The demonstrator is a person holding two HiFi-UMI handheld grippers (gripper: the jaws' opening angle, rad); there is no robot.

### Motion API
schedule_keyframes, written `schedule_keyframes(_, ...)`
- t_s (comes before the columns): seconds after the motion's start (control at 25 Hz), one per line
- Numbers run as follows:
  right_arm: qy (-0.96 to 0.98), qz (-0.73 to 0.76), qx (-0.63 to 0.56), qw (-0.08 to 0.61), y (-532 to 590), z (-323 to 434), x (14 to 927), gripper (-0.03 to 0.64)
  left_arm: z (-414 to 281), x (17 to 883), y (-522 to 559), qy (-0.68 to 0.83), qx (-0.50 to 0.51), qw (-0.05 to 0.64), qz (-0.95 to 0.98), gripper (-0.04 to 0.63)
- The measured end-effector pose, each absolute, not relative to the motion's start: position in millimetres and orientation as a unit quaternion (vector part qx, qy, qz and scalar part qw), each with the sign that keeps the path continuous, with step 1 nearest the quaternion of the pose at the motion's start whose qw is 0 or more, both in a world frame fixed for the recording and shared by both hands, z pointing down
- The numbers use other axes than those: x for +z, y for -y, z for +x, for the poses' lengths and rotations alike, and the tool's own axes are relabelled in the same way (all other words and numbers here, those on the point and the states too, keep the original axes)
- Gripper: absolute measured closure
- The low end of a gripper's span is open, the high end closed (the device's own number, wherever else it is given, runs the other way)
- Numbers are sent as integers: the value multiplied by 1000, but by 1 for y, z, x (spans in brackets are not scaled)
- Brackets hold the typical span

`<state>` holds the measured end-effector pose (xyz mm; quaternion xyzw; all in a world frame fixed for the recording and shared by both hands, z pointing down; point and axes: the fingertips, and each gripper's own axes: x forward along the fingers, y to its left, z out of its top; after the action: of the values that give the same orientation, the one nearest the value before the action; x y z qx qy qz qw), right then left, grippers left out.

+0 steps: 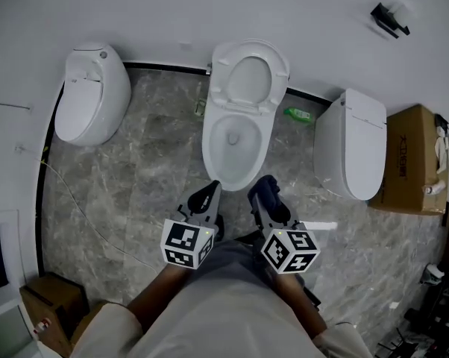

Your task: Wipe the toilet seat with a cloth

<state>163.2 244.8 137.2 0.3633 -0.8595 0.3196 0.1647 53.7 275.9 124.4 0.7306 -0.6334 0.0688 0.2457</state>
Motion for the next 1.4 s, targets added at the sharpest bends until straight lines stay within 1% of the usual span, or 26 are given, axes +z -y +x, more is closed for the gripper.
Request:
schedule_keyframes(0.12, 850, 371, 345, 145, -225, 147, 144, 506, 31, 117, -253, 635, 63, 232, 735, 586)
schedule_keyframes(0.36, 832, 398, 364, 132, -177, 135, 157, 506, 16, 125, -217, 624, 85, 239, 739, 586)
schedule_keyframes(0.52, 819, 415, 367, 149, -127, 140, 172, 514, 26, 125, -188, 604, 102, 240, 753, 586)
schedule_keyframes(0.72, 835, 376, 360, 175, -63, 120, 180, 514, 12, 120, -157, 603, 121, 228, 755, 586)
schedule_keyframes(1.04, 835, 352, 350, 238, 21, 104, 213, 514, -12, 129, -115, 625, 115, 262, 726, 586)
schedule_keyframes(1.12, 830, 352, 358, 245, 37, 97, 227, 512, -20, 132, -105, 635, 111, 270, 716, 586)
schedule_keyframes(1.28, 808, 375, 395, 226, 68, 90, 261, 511, -28, 139, -94, 653, 98, 289, 693, 586)
schedule_keyframes(1.4, 780, 411, 431, 192, 101, 89, 281, 512, -33, 146, -83, 667, 89, 307, 673, 586)
